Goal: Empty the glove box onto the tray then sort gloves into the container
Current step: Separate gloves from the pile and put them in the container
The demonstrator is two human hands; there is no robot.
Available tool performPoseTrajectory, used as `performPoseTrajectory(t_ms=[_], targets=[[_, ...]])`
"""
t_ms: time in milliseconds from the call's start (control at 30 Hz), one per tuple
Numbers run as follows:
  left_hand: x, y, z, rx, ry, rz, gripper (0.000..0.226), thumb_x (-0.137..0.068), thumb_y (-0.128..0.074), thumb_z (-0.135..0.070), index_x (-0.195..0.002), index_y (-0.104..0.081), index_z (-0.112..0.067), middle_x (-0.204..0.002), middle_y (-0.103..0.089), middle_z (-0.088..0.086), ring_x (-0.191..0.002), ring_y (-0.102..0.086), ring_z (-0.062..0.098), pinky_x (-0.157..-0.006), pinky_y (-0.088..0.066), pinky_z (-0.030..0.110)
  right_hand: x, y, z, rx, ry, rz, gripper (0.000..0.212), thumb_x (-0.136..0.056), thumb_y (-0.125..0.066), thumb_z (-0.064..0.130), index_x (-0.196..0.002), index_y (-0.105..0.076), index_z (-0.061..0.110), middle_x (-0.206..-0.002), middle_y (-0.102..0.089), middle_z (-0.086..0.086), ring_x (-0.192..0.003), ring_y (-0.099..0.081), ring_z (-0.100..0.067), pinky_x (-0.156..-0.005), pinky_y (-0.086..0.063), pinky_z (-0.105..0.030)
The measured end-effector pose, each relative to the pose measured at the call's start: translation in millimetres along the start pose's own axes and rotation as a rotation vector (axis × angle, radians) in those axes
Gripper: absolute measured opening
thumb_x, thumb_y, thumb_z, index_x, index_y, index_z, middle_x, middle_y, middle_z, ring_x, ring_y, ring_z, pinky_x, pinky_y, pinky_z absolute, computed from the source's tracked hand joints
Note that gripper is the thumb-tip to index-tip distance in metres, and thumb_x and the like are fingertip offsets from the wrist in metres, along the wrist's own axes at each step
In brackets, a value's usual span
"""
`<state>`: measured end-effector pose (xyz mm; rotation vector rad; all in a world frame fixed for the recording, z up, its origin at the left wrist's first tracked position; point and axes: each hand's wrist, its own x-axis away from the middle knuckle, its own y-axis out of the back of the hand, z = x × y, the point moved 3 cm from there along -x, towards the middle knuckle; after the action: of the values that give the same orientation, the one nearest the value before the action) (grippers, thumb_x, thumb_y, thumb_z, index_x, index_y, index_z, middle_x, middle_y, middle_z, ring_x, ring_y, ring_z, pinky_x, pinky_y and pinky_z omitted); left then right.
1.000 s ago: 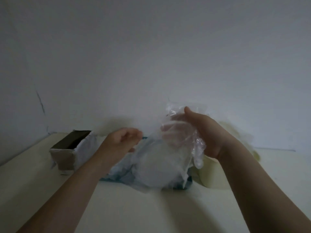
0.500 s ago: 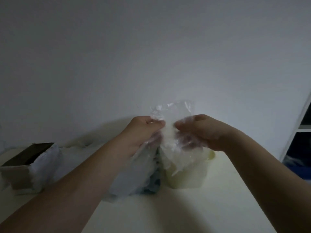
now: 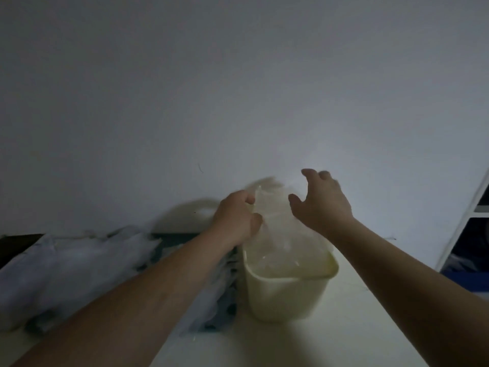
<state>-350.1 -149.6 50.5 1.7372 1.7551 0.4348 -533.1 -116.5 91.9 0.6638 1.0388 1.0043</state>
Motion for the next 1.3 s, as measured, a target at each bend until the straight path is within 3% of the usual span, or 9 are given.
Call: performPoseTrajectory(t_ms=[67, 167, 367, 467, 800, 933, 1033, 1233, 1300], targets=[[-2.8, -6.7, -1.3, -0.104, -0.029, 0.019, 0.048, -0.091, -0.074, -0.027, -0.137, -0.059, -0.023, -0.134, -0.061, 0.000, -0.113, -0.062, 0.023, -0.094, -0.054, 0.036, 10.9, 4.0, 6.3, 0.110, 0.198, 0.015, 0.070, -0.095, -0.059, 0.045, -0.158, -0.033, 0.026, -0.161, -0.034, -0.007, -0.148, -0.031, -0.031, -0.114, -0.039, -0.049], [-4.3, -11.6, -9.1, -0.222, -0.066, 0.055, 0.041, -0.088, -0.078, -0.032, -0.126, -0.066, -0.024, -0.125, -0.067, 0.001, -0.107, -0.066, 0.024, -0.092, -0.055, 0.036, 20.5, -14.5, 11.1, 0.035, 0.179, 0.417, 0.063, -0.100, -0.047, 0.053, -0.158, -0.034, 0.033, -0.169, -0.025, -0.003, -0.155, -0.021, -0.030, -0.121, -0.026, -0.051], [8.0, 23.0, 14.6, -0.044, -0.094, -0.041, 0.022, -0.085, -0.083, -0.031, -0.104, -0.073, -0.025, -0.094, -0.067, -0.009, -0.086, -0.065, 0.009, -0.076, -0.050, 0.024, 17.4, -56.5, 26.6, 0.075, 0.093, 0.655, 0.063, -0.102, -0.038, 0.057, -0.161, -0.027, 0.037, -0.168, -0.028, -0.004, -0.149, -0.036, -0.032, -0.118, -0.034, -0.046], [21.6, 42.5, 30.4, 0.003, -0.126, -0.063, 0.011, -0.087, -0.079, -0.026, -0.098, -0.075, -0.026, -0.092, -0.071, -0.013, -0.087, -0.067, 0.004, -0.079, -0.053, 0.024, 29.2, -73.4, 35.3, 0.255, 0.177, 0.784, 0.057, -0.098, -0.047, 0.057, -0.148, -0.046, 0.029, -0.151, -0.051, -0.008, -0.129, -0.054, -0.030, -0.112, -0.043, -0.046], [60.8, 63.2, 127.8, -0.621, -0.054, 0.398, 0.024, -0.088, -0.070, -0.046, -0.096, -0.068, -0.024, -0.099, -0.064, -0.006, -0.096, -0.064, 0.017, -0.074, -0.044, 0.025, 39.9, -49.3, 55.6, 0.440, 0.194, 0.766, 0.058, -0.098, -0.056, 0.052, -0.142, -0.055, 0.014, -0.137, -0.061, -0.006, -0.123, -0.058, -0.027, -0.108, -0.045, -0.037], [84.4, 59.3, 158.5, -0.731, -0.055, 0.327, 0.024, -0.089, -0.056, -0.047, -0.076, -0.047, -0.028, -0.075, -0.052, -0.009, -0.072, -0.053, 0.014, -0.064, -0.039, 0.028, 54.0, -11.9, 90.0, 0.365, 0.280, 0.554, 0.051, -0.101, -0.056, 0.030, -0.149, -0.047, 0.014, -0.149, -0.053, -0.008, -0.134, -0.053, -0.027, -0.110, -0.044, -0.037], [98.4, 55.8, 166.6, -0.643, -0.085, 0.258, 0.027, -0.093, -0.054, -0.047, -0.080, -0.056, -0.024, -0.072, -0.055, -0.007, -0.069, -0.054, 0.014, -0.057, -0.036, 0.023, 74.4, -19.5, 127.5, 0.104, 0.365, 0.414, 0.041, -0.097, -0.056, 0.019, -0.138, -0.062, 0.018, -0.139, -0.062, -0.005, -0.123, -0.061, -0.025, -0.106, -0.051, -0.037], [114.1, 70.8, 181.2, -0.457, -0.079, 0.067, 0.019, -0.098, -0.060, -0.035, -0.099, -0.077, -0.027, -0.093, -0.076, -0.002, -0.083, -0.068, 0.019, -0.070, -0.048, 0.027, 97.2, -96.2, 150.6, -0.322, 0.323, 0.505, 0.044, -0.097, -0.051, 0.007, -0.135, -0.068, 0.022, -0.129, -0.070, -0.001, -0.089, -0.064, 0.000, -0.082, -0.047, -0.011], [111.2, 82.8, 178.7, -0.269, -0.063, 0.001, 0.021, -0.097, -0.065, -0.033, -0.085, -0.078, -0.021, -0.081, -0.076, -0.004, -0.077, -0.068, 0.012, -0.072, -0.051, 0.028, 101.6, -111.1, 142.3, -0.418, 0.267, 0.519, 0.052, -0.095, -0.052, 0.004, -0.141, -0.061, 0.025, -0.139, -0.063, 0.003, -0.106, -0.060, 0.003, -0.093, -0.043, -0.012]])
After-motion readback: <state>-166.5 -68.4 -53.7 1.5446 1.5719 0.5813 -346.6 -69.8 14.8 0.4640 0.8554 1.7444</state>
